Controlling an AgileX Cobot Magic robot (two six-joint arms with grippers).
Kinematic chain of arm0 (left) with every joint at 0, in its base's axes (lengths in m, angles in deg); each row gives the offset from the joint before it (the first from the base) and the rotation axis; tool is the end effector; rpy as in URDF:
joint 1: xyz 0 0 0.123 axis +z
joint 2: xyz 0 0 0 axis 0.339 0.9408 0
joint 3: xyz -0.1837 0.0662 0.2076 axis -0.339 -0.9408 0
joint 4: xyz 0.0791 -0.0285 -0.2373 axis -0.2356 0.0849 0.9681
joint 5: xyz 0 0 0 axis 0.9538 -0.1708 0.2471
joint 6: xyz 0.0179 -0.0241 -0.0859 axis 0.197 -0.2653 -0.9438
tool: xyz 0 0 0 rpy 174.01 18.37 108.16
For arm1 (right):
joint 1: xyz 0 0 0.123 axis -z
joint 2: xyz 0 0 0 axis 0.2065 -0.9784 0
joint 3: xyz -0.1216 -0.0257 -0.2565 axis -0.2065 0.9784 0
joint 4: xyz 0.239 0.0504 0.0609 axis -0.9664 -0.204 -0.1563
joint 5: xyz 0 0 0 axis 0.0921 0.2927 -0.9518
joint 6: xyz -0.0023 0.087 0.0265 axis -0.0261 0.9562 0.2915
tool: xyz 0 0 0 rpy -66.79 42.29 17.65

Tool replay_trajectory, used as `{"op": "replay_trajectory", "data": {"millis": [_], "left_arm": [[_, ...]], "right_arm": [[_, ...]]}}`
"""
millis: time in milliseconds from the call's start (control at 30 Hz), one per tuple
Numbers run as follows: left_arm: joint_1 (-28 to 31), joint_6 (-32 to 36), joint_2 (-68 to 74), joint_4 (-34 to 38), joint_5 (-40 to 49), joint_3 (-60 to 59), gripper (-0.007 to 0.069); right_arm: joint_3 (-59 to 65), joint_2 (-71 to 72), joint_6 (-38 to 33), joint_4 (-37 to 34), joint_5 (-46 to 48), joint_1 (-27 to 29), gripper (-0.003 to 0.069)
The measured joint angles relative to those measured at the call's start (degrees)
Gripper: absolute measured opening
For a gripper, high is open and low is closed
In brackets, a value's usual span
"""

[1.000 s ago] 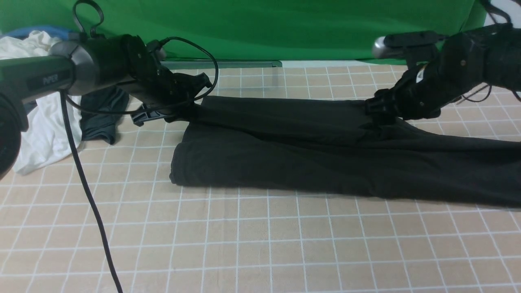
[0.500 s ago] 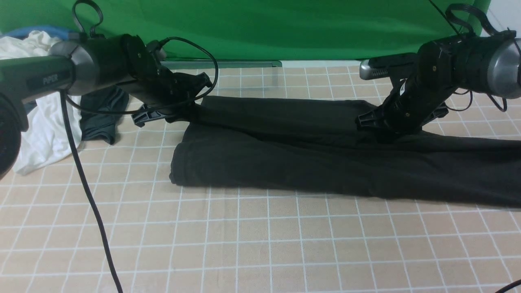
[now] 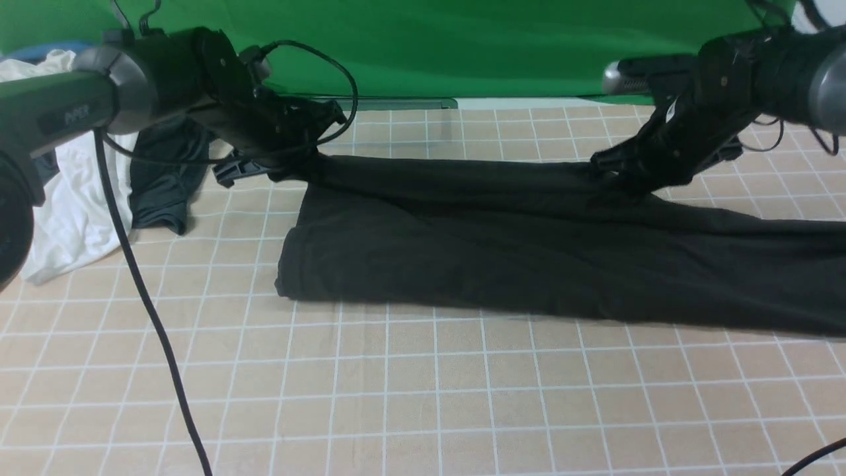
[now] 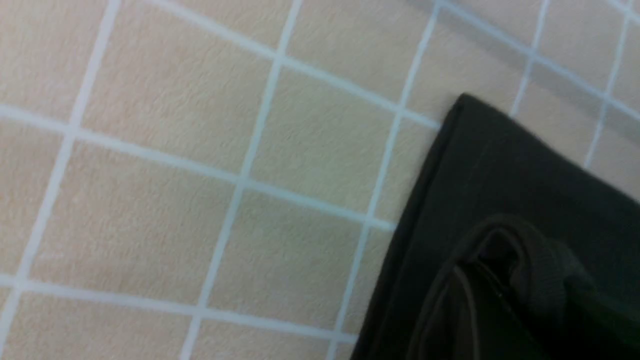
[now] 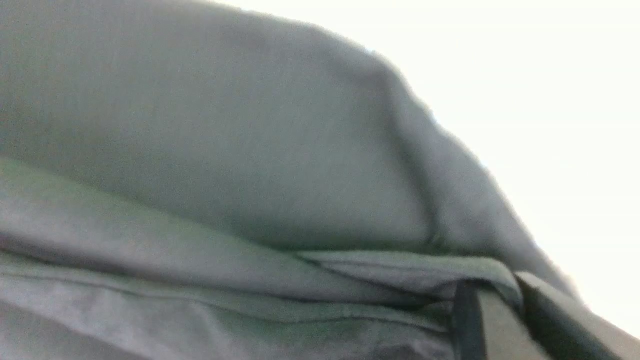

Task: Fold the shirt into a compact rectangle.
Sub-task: 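Fold the black garment in half by bringing its near edge over to the far edge, then pull the folded dark garment lengthwise by its ends to straighten it flat on the table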

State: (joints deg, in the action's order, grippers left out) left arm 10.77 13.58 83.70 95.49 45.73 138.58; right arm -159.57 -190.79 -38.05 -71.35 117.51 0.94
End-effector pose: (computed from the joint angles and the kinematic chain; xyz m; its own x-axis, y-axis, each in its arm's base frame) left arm 0.4712 -0.0886 0.1986 -0.8196 -0.3642 -0.4423 -0.1902 0.9011 -0.3897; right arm 0.4453 0.0831 0.1968 -0.8850 0.0048 -0.4656 -0.0211 0.9985 0.0503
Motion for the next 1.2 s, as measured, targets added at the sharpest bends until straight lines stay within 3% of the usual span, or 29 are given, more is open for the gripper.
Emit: {"op": "replay_trajectory", "data": {"millis": [467, 633, 700, 767, 833, 900, 967, 1067, 1200], "left_arm": [[0.0, 0.0, 2.5, -0.1, -7.3, 3.0, 0.0027], [0.0, 0.0, 4.8, 0.3, -9.4, 3.0, 0.0059], [0.0, -0.1, 4.9, 0.8, -10.2, 3.0, 0.0111], [0.0, -0.2, 4.6, 1.0, -10.6, 3.2, 0.0153], [0.1, -0.2, 4.1, 1.1, -9.4, 4.9, 0.0254], [0.1, -0.2, 3.1, 0.4, -4.3, 8.0, 0.0348], [0.1, -0.2, 2.0, 0.3, 1.5, 11.4, 0.0414], [0.1, 0.0, 1.0, 0.0, 10.2, 14.3, 0.048], [0.1, 0.2, 0.8, -1.1, 16.0, 14.9, 0.0482]], "right_arm": [[-0.7, -3.1, 0.5, -0.2, -14.1, 1.5, 0.0091], [-0.7, -3.6, 0.5, -0.1, -15.4, 1.5, 0.0226], [-0.9, -3.4, -0.1, -0.1, -15.3, 1.5, 0.0311], [-1.5, -2.9, -1.1, -0.1, -14.0, 1.5, 0.0355], [-3.4, -1.3, -3.4, 0.0, -9.0, 1.5, 0.0379], [-6.3, 0.9, -5.1, -0.1, -1.7, 1.5, 0.03], [-8.4, 2.3, -6.4, -0.8, 4.6, 1.2, 0.0171], [-9.0, 3.1, -7.8, -3.6, 9.6, 0.3, 0.0053], [-7.9, 0.9, -9.4, -6.9, 10.8, -2.3, 0.0028]]}}
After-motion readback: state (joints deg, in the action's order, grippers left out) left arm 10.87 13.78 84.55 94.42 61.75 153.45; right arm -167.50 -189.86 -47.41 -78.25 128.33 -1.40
